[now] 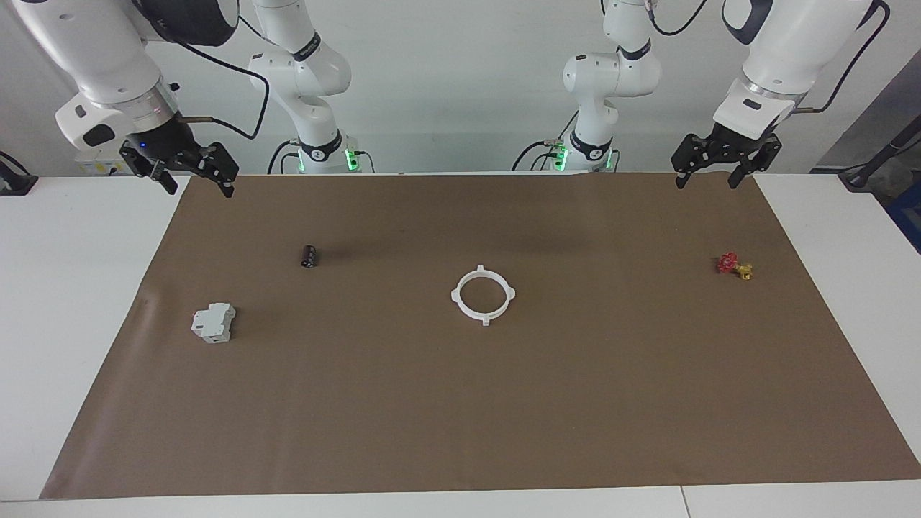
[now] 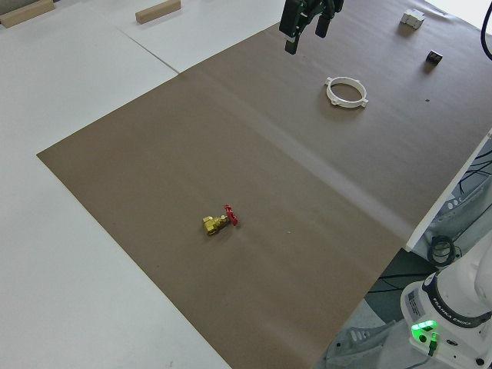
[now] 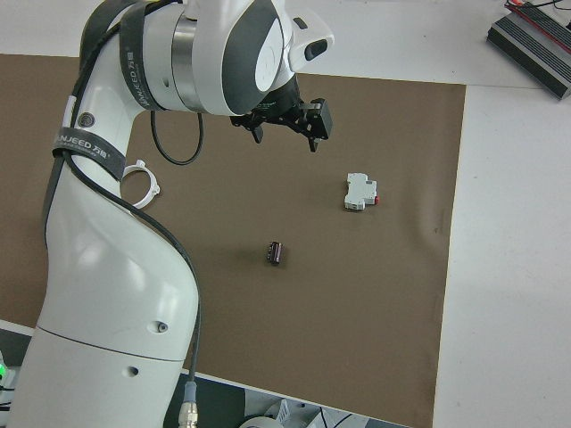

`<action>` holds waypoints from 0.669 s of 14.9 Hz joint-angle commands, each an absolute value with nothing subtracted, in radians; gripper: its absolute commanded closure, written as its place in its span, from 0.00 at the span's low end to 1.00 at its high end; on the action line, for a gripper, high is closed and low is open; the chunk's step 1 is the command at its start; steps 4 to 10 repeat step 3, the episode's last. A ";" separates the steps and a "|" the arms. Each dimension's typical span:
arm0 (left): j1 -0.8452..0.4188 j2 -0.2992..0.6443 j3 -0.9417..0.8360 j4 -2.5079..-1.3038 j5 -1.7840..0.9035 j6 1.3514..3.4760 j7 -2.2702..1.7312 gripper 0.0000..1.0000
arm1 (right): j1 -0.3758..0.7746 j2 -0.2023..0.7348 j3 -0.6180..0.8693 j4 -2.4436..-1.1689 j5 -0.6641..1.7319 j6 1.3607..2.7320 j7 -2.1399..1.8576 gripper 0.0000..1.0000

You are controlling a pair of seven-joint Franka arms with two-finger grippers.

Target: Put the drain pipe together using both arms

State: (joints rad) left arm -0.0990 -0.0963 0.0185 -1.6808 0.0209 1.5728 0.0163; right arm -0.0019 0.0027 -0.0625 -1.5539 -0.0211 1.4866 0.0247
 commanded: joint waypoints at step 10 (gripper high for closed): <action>-0.106 -0.103 0.023 -1.686 0.023 1.582 0.021 0.00 | -0.006 -0.006 -0.060 -1.557 -0.005 1.477 0.037 0.00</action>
